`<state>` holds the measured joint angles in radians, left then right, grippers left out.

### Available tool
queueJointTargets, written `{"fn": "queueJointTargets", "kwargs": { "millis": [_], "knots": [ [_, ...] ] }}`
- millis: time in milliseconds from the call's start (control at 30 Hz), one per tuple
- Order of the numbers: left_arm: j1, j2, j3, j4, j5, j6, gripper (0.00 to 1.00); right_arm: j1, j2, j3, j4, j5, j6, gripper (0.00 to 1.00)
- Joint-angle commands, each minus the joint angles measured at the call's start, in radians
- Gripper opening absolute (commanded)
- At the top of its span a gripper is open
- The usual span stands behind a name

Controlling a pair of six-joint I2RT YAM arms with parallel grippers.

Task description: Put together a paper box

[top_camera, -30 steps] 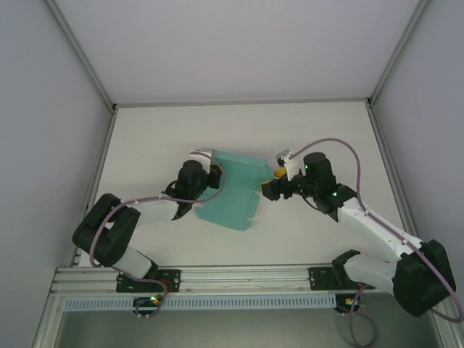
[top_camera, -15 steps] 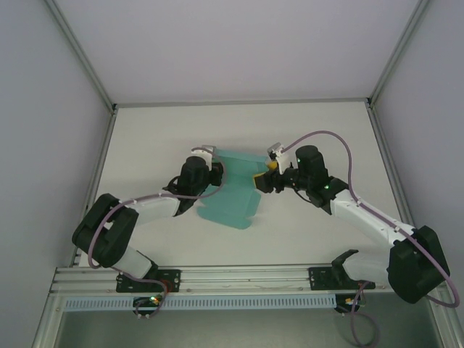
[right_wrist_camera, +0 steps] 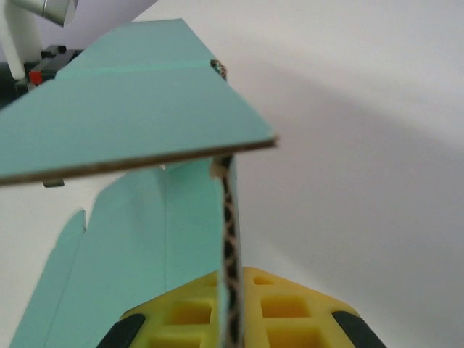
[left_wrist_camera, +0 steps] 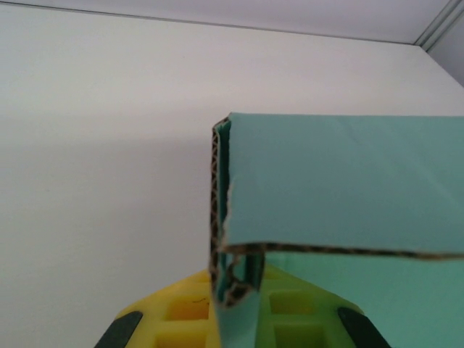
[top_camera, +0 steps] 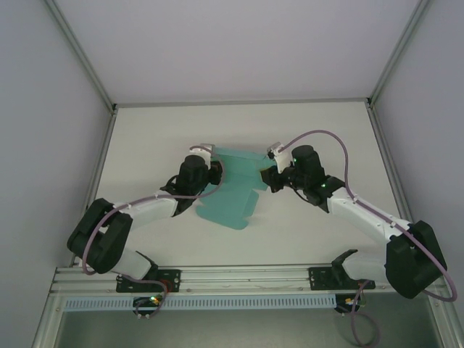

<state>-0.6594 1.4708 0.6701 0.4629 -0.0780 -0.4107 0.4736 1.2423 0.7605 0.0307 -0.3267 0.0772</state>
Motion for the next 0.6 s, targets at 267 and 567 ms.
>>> {"fn": "queueJointTargets", "kwargs": {
  "millis": [267, 567],
  "knots": [
    [0.039, 0.043, 0.066, -0.236, -0.373, 0.060, 0.02, 0.045, -0.112, 0.028, -0.050, 0.192, 0.008, 0.00],
    [0.043, 0.103, 0.169, -0.460, -0.595, -0.056, 0.04, 0.063, -0.104, 0.048, -0.054, 0.208, 0.001, 0.00]
  ]
}}
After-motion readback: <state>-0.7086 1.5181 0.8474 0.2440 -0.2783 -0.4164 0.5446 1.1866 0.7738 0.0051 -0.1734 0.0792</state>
